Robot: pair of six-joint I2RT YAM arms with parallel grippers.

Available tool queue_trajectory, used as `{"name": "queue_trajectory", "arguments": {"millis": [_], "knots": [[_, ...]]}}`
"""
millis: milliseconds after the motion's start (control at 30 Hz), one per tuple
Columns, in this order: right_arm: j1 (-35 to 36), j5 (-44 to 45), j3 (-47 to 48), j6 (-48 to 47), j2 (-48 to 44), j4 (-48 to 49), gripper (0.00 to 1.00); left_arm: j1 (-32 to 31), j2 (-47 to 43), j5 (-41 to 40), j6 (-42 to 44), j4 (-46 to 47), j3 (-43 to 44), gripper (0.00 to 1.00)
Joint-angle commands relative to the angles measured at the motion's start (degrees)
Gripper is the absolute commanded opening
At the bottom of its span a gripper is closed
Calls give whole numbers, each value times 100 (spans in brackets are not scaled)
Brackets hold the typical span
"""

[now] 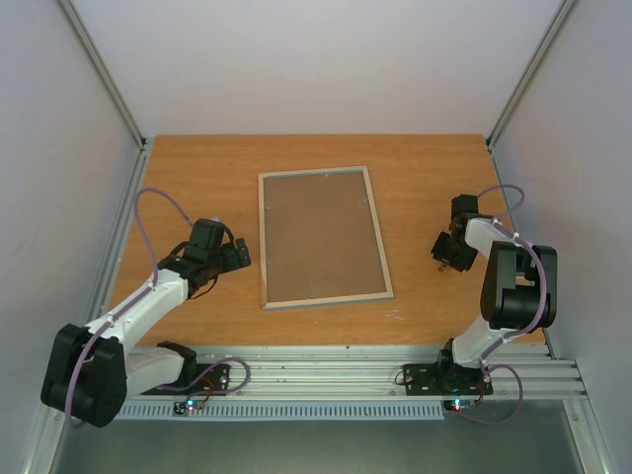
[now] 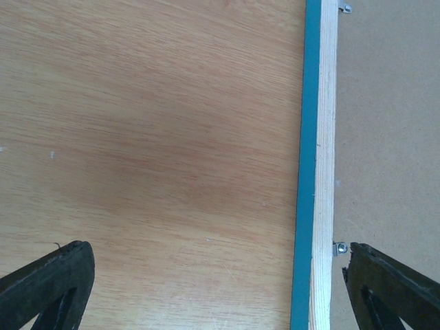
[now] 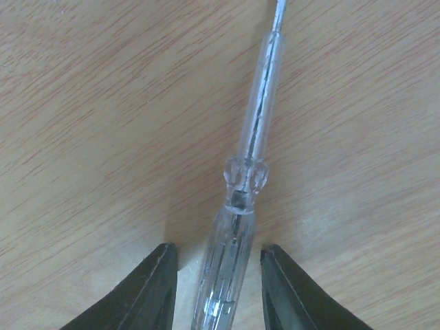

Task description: Take the photo out of the frame

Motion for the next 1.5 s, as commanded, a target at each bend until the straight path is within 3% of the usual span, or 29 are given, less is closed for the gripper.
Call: {"name": "queue_trajectory", "arguments": {"millis": [0, 233, 333, 700, 933, 1300, 1467], "knots": [[-32, 71, 70, -108, 166, -71, 34, -15, -173, -115, 85, -10, -54, 99], [-10, 113, 95, -174, -107, -163, 16, -15, -308, -41, 99, -28, -58, 100], [44, 134, 99, -223, -269, -246, 2, -10, -386, 7, 111, -2, -90, 99], [802, 50, 459, -598, -1179, -843, 1, 3, -590, 904, 26, -186, 205, 99], [1979, -101, 872, -1135, -1642, -1124, 1, 6, -827, 1946, -347, -323, 528, 99], [3806, -536, 1350, -1921, -1965, -1128, 1, -2, -937, 3423, -1495, 723, 455, 99], [4375, -796, 1204, -2062, -2079, -739, 1, -80, -914, 3653, -2010, 1344, 280, 95]]}}
